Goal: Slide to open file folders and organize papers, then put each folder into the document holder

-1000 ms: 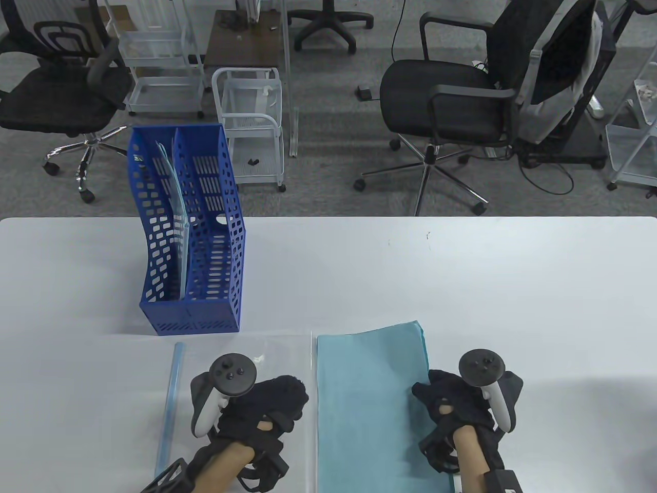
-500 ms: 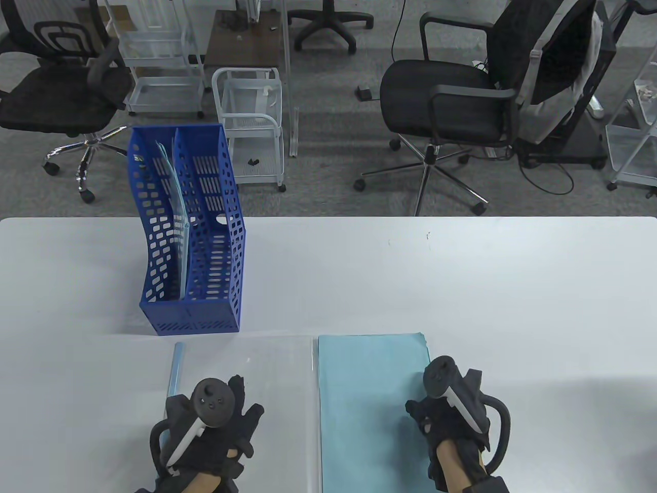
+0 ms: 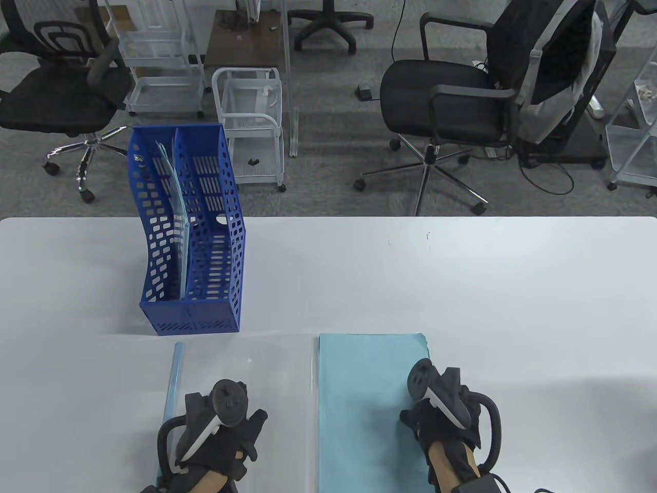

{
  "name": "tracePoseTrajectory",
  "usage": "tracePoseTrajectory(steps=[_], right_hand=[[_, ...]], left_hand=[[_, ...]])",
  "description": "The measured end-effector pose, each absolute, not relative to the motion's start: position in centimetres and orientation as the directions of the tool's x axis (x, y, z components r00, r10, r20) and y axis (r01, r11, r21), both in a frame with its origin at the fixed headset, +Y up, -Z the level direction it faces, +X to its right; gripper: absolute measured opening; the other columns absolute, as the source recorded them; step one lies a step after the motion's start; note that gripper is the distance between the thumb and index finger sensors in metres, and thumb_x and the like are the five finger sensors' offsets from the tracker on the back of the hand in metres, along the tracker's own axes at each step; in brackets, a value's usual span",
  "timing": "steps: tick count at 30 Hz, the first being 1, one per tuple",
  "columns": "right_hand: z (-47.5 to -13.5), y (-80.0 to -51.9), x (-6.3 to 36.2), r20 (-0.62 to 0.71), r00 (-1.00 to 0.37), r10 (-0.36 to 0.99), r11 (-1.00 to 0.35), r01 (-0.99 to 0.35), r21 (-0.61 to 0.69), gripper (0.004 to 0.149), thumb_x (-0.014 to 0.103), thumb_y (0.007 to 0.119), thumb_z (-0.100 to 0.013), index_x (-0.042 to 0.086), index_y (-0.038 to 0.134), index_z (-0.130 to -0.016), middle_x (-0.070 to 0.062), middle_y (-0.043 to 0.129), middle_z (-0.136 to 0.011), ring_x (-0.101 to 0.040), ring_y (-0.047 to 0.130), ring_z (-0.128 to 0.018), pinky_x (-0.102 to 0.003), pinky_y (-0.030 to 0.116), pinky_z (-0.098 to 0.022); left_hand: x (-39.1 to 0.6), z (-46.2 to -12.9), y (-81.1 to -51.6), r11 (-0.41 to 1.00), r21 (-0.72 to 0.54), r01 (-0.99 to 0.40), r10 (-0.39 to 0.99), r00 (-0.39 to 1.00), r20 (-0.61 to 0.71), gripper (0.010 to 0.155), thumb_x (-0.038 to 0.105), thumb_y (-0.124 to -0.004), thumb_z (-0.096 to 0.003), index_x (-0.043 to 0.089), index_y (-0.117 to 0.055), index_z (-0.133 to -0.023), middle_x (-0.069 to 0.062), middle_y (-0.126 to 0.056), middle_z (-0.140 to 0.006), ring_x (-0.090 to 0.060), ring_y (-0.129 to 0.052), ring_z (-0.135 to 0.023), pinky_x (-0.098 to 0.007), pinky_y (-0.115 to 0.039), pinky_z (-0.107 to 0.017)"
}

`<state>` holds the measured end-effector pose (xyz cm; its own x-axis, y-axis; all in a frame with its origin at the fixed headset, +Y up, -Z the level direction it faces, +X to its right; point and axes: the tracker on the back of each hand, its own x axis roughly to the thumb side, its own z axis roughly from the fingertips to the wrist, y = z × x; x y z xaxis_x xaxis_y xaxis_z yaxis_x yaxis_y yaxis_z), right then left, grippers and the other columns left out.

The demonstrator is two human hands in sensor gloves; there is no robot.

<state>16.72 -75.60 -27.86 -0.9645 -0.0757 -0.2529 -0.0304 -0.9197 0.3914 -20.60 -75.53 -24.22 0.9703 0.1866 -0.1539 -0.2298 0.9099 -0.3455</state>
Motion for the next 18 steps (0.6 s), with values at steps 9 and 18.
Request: tracePoseTrajectory(steps=[9, 18], right_hand=[[-27.6, -75.9, 14.8, -0.201, -0.978, -0.059, -0.923, -0.024, 0.385, 0.087, 0.063, 0.084, -0.035, 0.032, 0.047, -0.107, -0.012, 0.044, -0.117, -0.044, 0.058, -0.099, -0.060, 0.059, -0.071], [-27.6, -76.0, 14.3, -0.186, -0.981, -0.057, -0.922, -0.020, 0.386, 0.087, 0.064, 0.083, -0.036, 0.032, 0.045, -0.107, -0.011, 0.043, -0.117, -0.044, 0.057, -0.100, -0.060, 0.058, -0.072]], left_hand=[[-18.7, -23.8, -76.2, 0.800, -0.404, -0.444, 0.471, 0.881, -0.034, 0.079, 0.064, -0.073, -0.0455, 0.026, -0.055, -0.112, -0.009, -0.068, -0.115, -0.041, -0.060, -0.110, -0.057, -0.059, -0.078], [-14.9, -24.7, -77.7, 0.416, -0.683, -0.600, 0.886, 0.435, 0.159, 0.073, 0.060, -0.073, -0.0465, 0.043, -0.045, -0.112, 0.013, -0.052, -0.123, -0.027, -0.047, -0.121, -0.059, -0.043, -0.085]])
